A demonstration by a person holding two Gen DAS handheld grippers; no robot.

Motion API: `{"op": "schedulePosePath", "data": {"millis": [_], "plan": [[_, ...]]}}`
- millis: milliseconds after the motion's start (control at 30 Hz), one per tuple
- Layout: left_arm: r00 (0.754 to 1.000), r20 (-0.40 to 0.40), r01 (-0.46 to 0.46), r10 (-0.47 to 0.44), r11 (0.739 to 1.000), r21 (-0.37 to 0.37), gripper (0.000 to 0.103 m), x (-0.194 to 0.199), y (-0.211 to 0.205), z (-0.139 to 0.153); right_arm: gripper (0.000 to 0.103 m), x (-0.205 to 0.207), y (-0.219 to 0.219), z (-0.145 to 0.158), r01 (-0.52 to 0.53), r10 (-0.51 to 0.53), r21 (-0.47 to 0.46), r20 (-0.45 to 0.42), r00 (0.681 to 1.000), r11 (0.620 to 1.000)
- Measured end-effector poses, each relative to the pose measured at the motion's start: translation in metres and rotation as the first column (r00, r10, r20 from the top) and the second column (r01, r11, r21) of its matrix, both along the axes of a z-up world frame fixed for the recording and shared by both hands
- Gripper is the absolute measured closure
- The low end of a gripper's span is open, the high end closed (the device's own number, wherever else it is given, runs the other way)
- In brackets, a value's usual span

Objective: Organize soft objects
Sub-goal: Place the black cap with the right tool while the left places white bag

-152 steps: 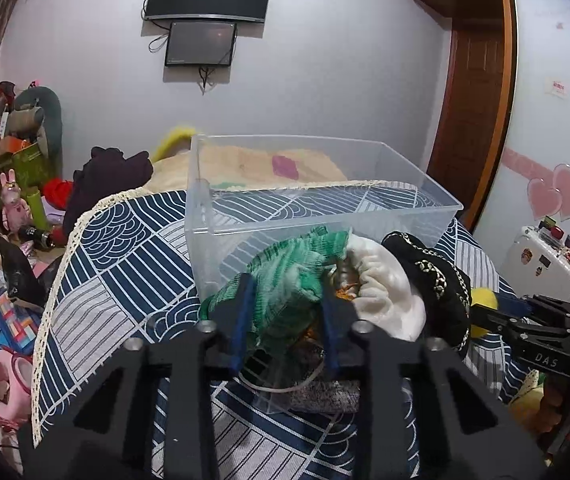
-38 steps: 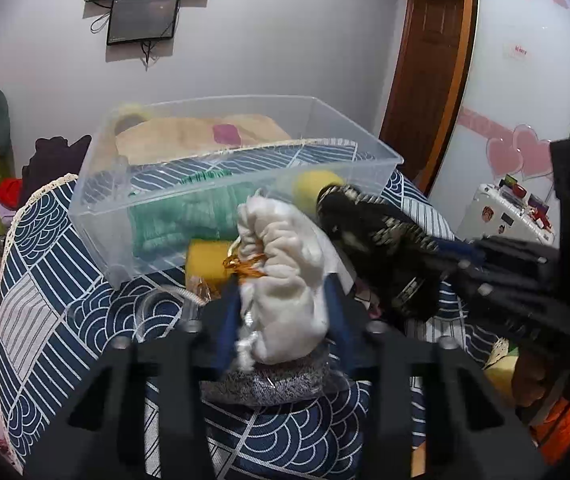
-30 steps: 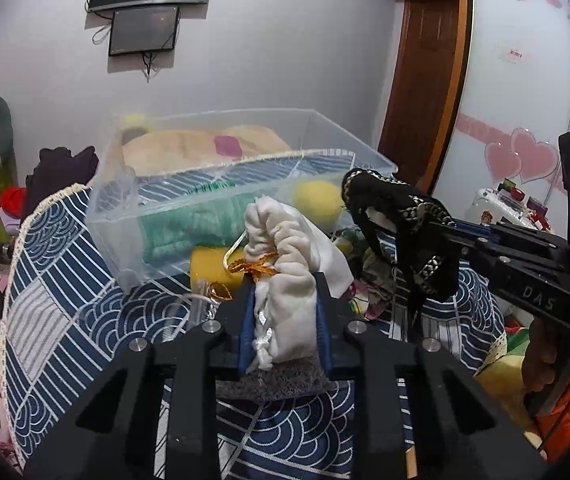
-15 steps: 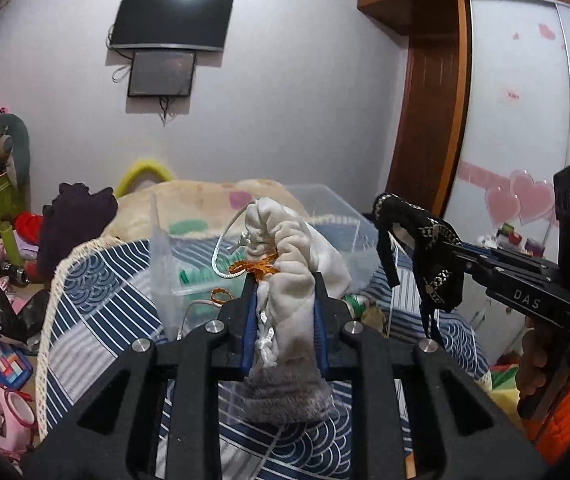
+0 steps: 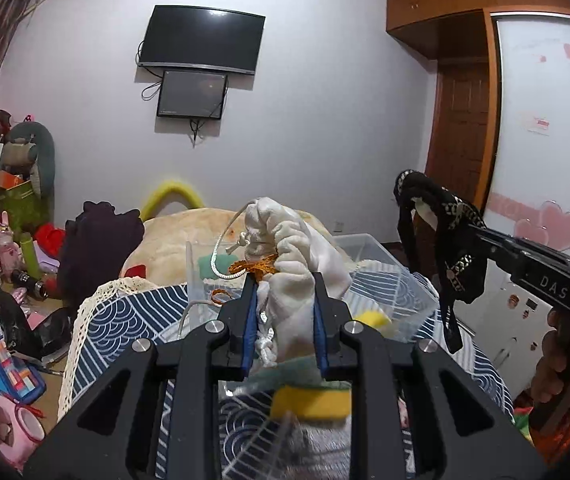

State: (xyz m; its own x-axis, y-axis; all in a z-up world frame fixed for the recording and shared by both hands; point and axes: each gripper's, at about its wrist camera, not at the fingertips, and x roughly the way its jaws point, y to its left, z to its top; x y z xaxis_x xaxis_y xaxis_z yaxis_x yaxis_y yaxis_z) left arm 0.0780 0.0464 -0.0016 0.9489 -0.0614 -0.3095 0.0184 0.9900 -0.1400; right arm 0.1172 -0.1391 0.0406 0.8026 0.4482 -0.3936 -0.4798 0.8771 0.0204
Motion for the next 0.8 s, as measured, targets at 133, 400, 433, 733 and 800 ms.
{"op": "schedulePosePath", "data": {"millis": [133,400,433,733,800], "plan": [[1.000,-0.016,-0.014,0.014,1.000,0.023,0.080,0.020,0.000,-0.002,0.089,0.016,0.015,-0.010,-0.010,0.009,-0.026,-0.029,1.000,1.000],[0.995,-0.095,-0.009,0.013,0.999,0.043,0.080,0.058,-0.002,-0.019,0.089,0.046,0.037,-0.046,-0.035,0.017,-0.111,-0.154,0.988,0.993],[0.994,-0.111,-0.006,0.011,0.999,0.045,0.080,0.063,-0.003,-0.023,0.089,0.050,0.037,-0.050,-0.039,0.019,-0.115,-0.174,0.985,0.993],[0.976,-0.217,0.024,-0.007,0.997,0.077,0.079,0.090,-0.008,-0.050,0.082,0.055,0.038,-0.061,-0.062,0.026,-0.141,-0.243,0.970,0.988],[0.973,-0.229,0.028,-0.009,0.996,0.080,0.078,0.090,-0.008,-0.052,0.077,0.053,0.039,-0.061,-0.064,0.024,-0.158,-0.245,0.969,0.985]]}}
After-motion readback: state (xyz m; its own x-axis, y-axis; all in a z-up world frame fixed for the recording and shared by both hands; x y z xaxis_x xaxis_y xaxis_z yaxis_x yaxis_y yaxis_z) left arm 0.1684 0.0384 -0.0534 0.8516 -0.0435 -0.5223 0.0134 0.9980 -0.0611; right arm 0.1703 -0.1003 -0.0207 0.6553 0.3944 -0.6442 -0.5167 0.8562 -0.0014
